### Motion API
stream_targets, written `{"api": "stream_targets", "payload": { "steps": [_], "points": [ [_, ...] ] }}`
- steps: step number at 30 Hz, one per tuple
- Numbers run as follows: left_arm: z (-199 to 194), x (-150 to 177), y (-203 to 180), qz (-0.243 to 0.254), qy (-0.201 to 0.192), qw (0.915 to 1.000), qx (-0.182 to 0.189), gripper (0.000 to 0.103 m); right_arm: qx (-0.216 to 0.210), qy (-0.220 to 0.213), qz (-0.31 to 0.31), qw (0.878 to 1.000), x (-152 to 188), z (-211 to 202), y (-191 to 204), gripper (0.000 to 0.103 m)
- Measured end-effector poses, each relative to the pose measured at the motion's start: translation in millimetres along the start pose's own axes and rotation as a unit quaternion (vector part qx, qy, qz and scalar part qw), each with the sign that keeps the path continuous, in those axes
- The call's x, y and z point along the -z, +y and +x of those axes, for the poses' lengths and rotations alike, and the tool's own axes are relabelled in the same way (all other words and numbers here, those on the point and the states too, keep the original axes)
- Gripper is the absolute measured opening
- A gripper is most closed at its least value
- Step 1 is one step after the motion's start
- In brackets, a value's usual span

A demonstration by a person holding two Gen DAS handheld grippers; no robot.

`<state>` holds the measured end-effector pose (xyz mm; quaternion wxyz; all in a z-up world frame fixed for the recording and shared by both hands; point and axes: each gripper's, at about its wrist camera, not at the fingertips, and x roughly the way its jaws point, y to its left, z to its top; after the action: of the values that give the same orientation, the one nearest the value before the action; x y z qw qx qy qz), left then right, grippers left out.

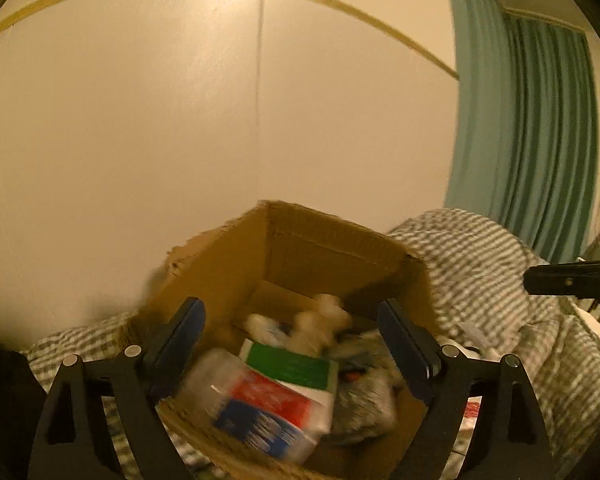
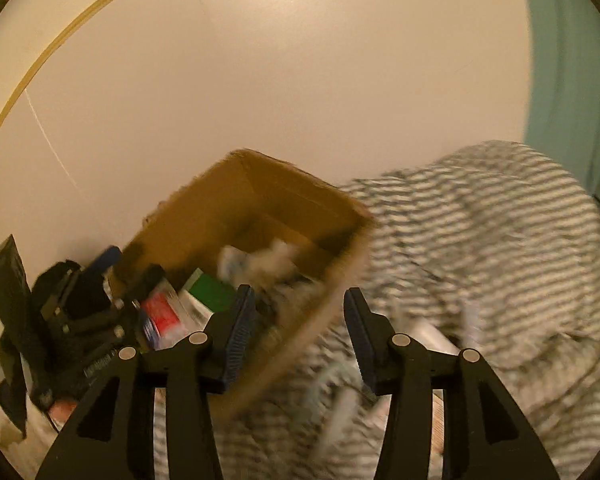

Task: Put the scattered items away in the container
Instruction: 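Carry both items over the cardboard box and release them inside, then grasp the white plastic tube with left tool while right tool grasps black lens cap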

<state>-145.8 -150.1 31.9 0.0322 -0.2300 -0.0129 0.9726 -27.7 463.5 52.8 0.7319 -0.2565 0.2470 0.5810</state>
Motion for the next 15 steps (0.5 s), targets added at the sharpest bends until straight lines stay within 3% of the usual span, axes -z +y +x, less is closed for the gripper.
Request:
{"api": "stream_targets", "payload": {
  "steps": [4, 9, 15],
  "points": [
    [-32.5, 9.5, -32.3, 0.025, -0.008, 0.9989, 0.038, 0.091, 0.036, 0.001, 0.003, 0.999, 29.1, -50.3, -32.2, 0.046],
    [-60.9, 21.8, -81.1, 0.05, -0.012, 0.9965, 0.066, 0.102, 0.072, 0.013, 0.008, 0.997, 66.9, -92.3, -66.8, 0.046],
    [-45.9, 65.0, -118.1, 0.023, 0.046, 0.9965, 0.065, 0.102, 0.088, 0.036, 0.036, 0.995, 102.8, -90.5, -104.8, 0.046]
  ]
}}
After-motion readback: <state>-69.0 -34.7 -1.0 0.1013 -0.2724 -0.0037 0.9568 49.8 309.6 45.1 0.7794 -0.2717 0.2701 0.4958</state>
